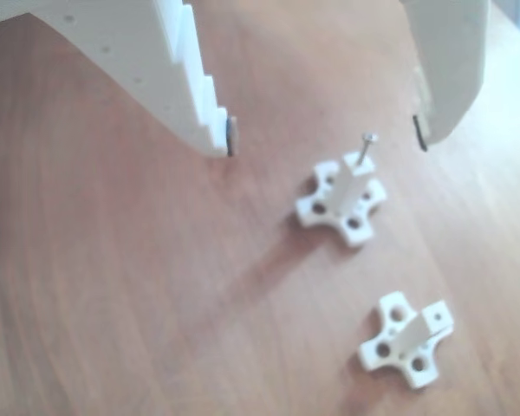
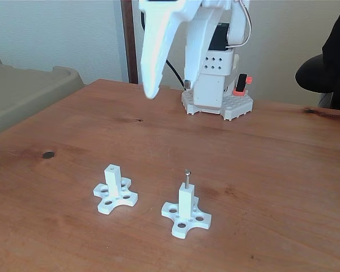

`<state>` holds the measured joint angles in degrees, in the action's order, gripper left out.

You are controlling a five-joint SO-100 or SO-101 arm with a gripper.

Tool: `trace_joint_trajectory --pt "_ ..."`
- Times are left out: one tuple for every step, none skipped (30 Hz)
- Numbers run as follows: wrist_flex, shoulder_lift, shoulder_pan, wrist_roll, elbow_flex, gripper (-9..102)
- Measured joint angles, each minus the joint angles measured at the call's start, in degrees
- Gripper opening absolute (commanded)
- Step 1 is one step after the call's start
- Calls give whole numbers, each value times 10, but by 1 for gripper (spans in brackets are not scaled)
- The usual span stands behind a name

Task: Grab the screw and set it in the hole.

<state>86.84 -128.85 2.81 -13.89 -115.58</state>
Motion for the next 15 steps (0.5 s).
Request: trace_joint_trajectory --pt "-7 -31 -1 7 -28 0" --pt "-11 -47 -1 11 -45 -2" --pt "-14 -62 -1 14 -58 -4" --pt "-19 -83 -2 17 -78 -4" --pt "-25 -106 -3 18 -103 -4" --pt "-28 -124 -3 20 -121 -4" --pt "-35 -140 -4 21 -139 -4" --pt "-49 -166 -7 21 -166 -4" --pt "-59 -185 -10 21 -188 -4" --pt "-72 -211 -14 21 -215 -4" --pt "-82 -231 -16 22 -236 -4" --pt "-86 -241 -18 23 -246 -4" --pt "-96 -258 -18 25 -261 -4" --pt "-109 -279 -19 27 -283 -4" --pt "-123 -305 -19 29 -315 -4"
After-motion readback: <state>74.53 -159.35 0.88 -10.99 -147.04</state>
